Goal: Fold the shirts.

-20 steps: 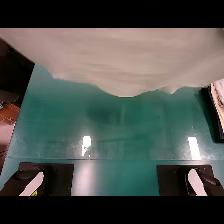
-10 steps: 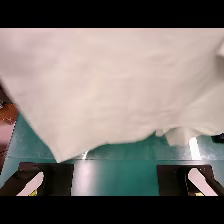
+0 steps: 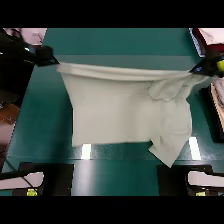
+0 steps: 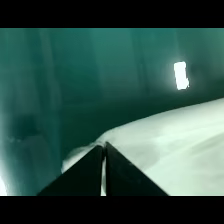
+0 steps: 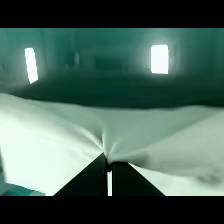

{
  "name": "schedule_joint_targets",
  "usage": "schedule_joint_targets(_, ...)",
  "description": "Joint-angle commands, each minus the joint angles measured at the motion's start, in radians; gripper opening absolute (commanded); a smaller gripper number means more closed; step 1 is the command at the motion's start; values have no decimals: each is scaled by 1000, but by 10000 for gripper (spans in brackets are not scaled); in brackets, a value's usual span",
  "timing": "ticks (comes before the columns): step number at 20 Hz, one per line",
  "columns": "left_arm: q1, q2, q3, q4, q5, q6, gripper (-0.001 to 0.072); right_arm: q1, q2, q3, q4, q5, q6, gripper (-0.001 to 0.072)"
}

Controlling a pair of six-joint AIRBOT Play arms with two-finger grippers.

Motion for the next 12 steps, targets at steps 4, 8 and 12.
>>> schedule_joint_targets(4,0,-197,-10,-34,300,53,27,55,-272,161,-138,-302,-26,12)
schedule_joint_targets(8,-2,-204,-10,-51,418,66,27,57,-329,262,-240,-371,-42,12)
schedule_joint_targets(12,-26,-228,-17,-50,323,168,27,62,-325,245,-323,-266,-48,12)
